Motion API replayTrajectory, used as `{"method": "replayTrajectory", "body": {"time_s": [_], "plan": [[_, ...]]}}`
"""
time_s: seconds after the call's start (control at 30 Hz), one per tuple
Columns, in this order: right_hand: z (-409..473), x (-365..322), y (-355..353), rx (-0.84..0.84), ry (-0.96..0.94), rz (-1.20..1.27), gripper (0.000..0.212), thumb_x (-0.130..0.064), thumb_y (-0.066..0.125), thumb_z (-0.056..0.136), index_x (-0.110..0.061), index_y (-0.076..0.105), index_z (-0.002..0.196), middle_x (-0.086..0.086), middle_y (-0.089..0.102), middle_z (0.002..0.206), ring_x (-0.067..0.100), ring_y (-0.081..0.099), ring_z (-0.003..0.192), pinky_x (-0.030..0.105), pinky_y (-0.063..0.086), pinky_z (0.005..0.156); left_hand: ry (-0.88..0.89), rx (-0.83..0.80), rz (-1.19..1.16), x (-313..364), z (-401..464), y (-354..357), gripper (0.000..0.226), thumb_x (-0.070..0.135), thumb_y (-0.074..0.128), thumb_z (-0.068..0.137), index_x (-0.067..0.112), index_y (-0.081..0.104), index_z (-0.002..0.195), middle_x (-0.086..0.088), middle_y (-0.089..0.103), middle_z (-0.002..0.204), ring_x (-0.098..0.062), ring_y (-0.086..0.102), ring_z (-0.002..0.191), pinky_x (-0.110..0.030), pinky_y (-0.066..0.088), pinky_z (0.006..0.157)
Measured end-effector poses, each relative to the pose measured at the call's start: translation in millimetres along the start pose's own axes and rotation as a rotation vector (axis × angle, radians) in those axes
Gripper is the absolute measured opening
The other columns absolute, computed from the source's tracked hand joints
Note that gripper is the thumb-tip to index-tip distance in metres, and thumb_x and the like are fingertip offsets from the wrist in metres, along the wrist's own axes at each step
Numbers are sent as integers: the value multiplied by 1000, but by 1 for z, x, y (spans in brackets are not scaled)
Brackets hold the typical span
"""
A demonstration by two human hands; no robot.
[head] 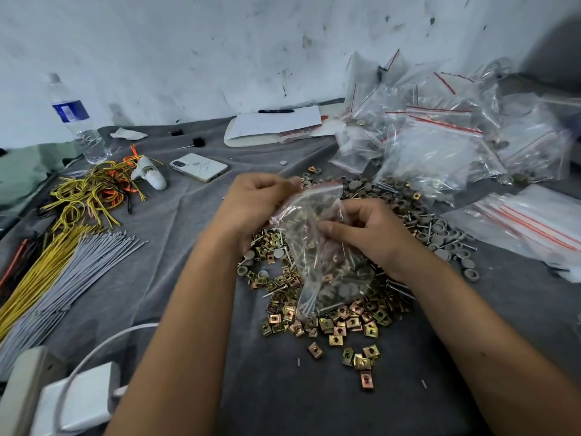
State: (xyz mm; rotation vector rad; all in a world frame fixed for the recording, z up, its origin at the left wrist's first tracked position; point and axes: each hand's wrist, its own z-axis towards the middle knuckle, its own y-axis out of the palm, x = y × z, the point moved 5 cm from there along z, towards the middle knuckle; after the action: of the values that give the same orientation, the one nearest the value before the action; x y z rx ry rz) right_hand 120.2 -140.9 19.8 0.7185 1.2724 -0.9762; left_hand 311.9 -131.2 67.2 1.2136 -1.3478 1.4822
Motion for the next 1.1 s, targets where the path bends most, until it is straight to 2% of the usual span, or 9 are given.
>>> {"method": "replayTrajectory", "body": {"time_s": [0.17,0.33,0.4,0.57,0.73,0.83,0.93,1.0,1.1], "plan": [[2,4,-8,178,33,25,12,-20,79,86,-9,75,90,11,78,83,23,73,63,34,60,53,-86,108,-364,-42,-2,5,43,50,60,101,9,72,105,-9,78,95,-20,72,78,-28,60,63],[3,6,-9,217,39,-17,7,-14,75,91,-10,75,85,8,77,77,15,70,54,24,52,44,-6,140,-386,-57,-7,11,22,28,73,96,7,74,93,-14,77,93,-24,69,80,-38,60,76],[4,7,-10,236,31,-47,9,-20,76,92,-14,75,86,8,77,79,17,70,57,24,52,46,42,216,-409,-58,-7,8,12,17,76,93,7,73,89,-9,75,81,-18,69,70,-34,60,70],[0,3,0,28,59,-260,33,-60,75,69,-34,74,90,-7,78,82,6,73,68,23,55,56,185,407,-410,-56,-10,-3,8,8,81,88,10,73,87,-5,76,72,-15,71,67,-29,61,64],[-1,6,-3,-65,102,-273,46,-47,82,63,-26,73,103,2,78,77,15,74,61,23,56,52,275,545,-293,-54,-12,-16,14,12,86,83,11,72,88,-9,76,78,-18,71,68,-26,60,61],[-3,4,-6,-90,90,-253,45,-51,82,66,-30,72,105,2,79,82,19,75,65,26,60,56,360,470,-235,-47,-14,-12,14,7,84,84,9,72,90,-4,75,78,-15,70,70,-23,59,62],[0,3,-11,80,-10,-159,26,-57,73,79,-36,75,94,-6,78,86,9,74,70,18,56,57,378,332,-258,-44,-13,-3,16,5,84,82,8,71,91,-3,74,78,-15,69,71,-25,59,63],[2,2,-16,201,-83,-93,12,-47,67,90,-43,78,91,-9,78,85,0,69,67,13,51,56,390,287,-235,-40,-14,4,17,3,84,82,11,70,89,-1,72,76,-12,65,70,-26,57,62],[2,1,-21,274,-109,-35,11,-42,72,90,-35,80,92,-1,78,90,3,67,71,19,52,59,409,289,-205,-35,-18,8,18,4,84,82,13,71,89,-9,73,81,-20,64,73,-35,57,64]]}}
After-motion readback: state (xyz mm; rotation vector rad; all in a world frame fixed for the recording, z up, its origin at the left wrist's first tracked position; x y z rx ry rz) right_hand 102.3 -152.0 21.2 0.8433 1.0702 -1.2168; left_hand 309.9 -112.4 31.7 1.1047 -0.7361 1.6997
